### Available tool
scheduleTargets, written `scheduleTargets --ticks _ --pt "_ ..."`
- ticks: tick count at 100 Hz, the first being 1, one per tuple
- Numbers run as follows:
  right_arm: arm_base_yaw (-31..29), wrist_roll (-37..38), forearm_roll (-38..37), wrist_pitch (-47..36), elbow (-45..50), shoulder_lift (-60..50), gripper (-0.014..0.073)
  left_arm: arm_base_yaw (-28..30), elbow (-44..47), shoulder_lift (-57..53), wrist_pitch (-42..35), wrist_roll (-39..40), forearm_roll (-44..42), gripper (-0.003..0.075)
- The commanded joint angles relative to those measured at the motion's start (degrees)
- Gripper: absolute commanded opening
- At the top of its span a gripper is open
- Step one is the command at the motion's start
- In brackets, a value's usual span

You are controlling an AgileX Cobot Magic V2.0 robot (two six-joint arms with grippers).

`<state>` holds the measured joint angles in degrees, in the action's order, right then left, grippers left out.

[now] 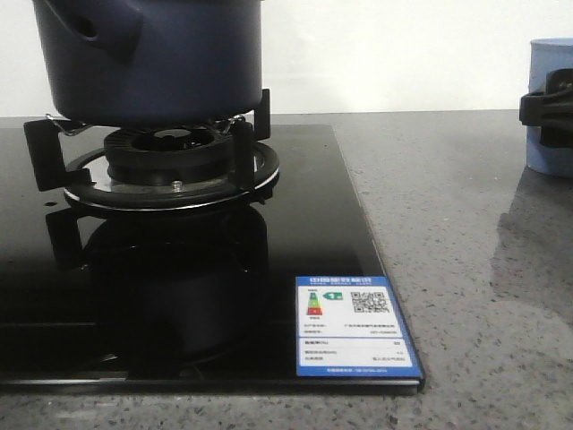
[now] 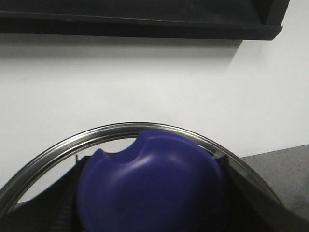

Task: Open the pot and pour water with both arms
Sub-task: 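Lift the blue cup with right gripper and carry it toward the pot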

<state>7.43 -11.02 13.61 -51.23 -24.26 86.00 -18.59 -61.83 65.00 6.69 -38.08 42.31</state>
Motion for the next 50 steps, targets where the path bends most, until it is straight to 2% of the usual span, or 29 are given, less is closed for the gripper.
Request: scheduleTargets --ticks 1,9,27,50 --pt "0.0 0.0 -1.1 -4.9 -1.9 -1.0 0.0528 0.2 -2.0 -1.7 -4.6 0.3 0.7 0.0326" --pt "0.0 0.0 -1.1 -4.8 -1.9 -0.9 0.0512 0.2 -2.0 -1.7 -4.6 0.3 0.7 0.0326" --pt "0.0 0.0 -1.1 -4.7 -1.9 -0.9 0.0382 0.2 -2.0 -1.7 -4.6 0.3 0.7 0.0326" --pt "0.0 0.0 -1.4 -5.5 -1.9 -1.7 0.0384 0.2 -2.0 -1.7 -4.6 0.3 0.7 0.0326"
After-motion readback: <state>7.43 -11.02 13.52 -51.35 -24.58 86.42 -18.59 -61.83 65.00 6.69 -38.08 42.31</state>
